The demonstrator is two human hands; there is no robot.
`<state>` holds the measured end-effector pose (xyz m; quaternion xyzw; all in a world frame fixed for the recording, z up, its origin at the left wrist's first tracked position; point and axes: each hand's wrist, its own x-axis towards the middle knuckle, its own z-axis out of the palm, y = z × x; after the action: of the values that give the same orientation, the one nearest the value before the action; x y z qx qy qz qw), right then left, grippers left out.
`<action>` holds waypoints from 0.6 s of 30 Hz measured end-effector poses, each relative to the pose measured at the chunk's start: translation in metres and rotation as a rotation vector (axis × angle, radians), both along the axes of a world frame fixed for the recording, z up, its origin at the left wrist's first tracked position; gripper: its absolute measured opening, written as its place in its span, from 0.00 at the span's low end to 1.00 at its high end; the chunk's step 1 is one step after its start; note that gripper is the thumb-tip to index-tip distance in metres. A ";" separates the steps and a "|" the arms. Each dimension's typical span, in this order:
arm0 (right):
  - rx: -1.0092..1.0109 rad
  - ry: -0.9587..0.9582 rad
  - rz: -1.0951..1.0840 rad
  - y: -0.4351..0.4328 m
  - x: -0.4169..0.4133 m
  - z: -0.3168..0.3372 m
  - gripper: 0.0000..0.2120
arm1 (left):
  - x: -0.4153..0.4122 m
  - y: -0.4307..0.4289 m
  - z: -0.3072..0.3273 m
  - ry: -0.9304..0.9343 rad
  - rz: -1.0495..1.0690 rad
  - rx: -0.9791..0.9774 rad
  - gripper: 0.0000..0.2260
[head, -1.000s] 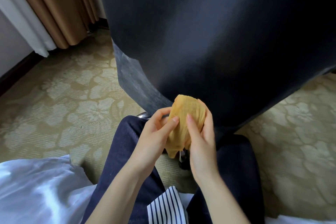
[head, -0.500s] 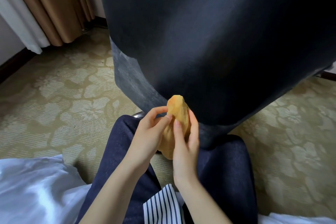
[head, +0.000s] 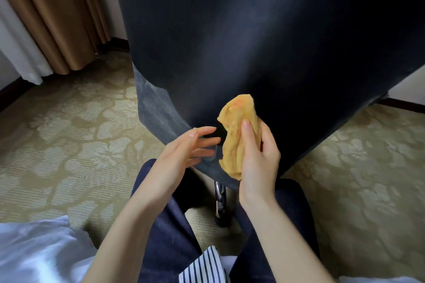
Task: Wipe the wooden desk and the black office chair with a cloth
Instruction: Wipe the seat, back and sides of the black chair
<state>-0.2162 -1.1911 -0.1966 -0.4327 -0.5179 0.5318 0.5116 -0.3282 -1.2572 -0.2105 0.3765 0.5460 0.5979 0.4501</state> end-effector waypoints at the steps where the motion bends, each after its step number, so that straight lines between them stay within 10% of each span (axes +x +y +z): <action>1: 0.172 -0.070 -0.070 0.005 -0.001 0.007 0.10 | -0.004 0.000 0.000 -0.003 0.020 0.000 0.21; 8: 1.654 -0.705 -0.507 0.081 -0.020 0.037 0.15 | -0.020 -0.005 -0.005 -0.070 0.196 -0.044 0.12; 18: 2.030 -1.328 0.027 0.124 -0.060 -0.017 0.20 | -0.041 -0.007 -0.007 -0.055 0.231 -0.152 0.11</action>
<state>-0.2763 -1.0673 -0.2136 -0.0179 -0.8651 -0.4361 0.2470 -0.3695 -1.2641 -0.2178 0.2594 0.6169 0.6126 0.4205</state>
